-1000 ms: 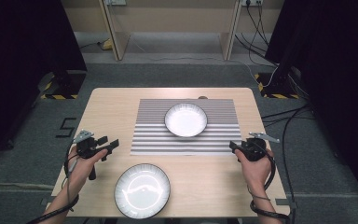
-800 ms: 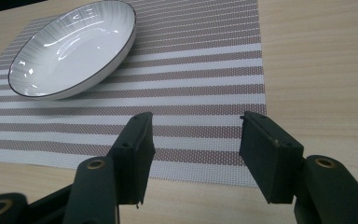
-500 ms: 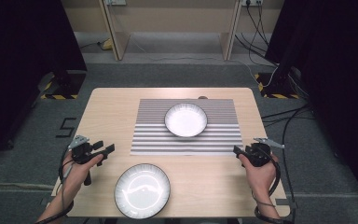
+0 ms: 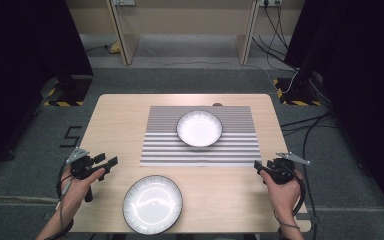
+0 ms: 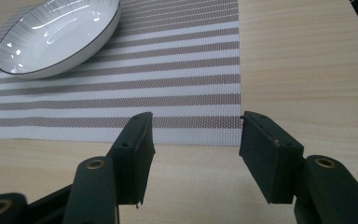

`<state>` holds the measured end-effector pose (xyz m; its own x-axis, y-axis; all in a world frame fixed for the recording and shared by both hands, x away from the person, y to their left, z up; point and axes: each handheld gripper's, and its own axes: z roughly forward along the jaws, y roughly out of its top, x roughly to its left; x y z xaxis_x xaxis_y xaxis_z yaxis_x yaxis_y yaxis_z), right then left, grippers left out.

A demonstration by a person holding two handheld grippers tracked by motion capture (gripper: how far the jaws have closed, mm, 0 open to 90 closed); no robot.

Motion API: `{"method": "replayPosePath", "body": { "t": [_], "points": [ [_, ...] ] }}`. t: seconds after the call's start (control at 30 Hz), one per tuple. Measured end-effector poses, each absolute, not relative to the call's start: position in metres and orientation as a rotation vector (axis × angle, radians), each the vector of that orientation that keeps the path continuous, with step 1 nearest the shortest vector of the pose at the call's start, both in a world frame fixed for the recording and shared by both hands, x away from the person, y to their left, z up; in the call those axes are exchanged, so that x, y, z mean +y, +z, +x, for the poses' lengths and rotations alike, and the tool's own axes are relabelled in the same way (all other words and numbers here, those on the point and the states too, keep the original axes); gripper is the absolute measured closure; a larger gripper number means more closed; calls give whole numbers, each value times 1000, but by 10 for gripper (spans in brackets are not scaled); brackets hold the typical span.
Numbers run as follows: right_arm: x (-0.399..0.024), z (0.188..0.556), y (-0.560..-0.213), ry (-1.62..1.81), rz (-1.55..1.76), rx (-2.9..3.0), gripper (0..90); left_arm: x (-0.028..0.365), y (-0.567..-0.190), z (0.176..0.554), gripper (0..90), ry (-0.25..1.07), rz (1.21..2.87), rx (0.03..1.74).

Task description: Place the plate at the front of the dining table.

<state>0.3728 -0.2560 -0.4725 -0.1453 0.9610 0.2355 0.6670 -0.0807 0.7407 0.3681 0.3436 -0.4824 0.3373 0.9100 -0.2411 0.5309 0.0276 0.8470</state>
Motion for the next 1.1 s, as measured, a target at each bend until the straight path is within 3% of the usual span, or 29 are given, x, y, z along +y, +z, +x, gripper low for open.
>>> {"method": "replayPosePath", "body": {
  "t": [1.1],
  "points": [
    [-282,342,-482,1051,1801,1762,448,379,-486,346,366,542,1582,1384]
  ]
}}
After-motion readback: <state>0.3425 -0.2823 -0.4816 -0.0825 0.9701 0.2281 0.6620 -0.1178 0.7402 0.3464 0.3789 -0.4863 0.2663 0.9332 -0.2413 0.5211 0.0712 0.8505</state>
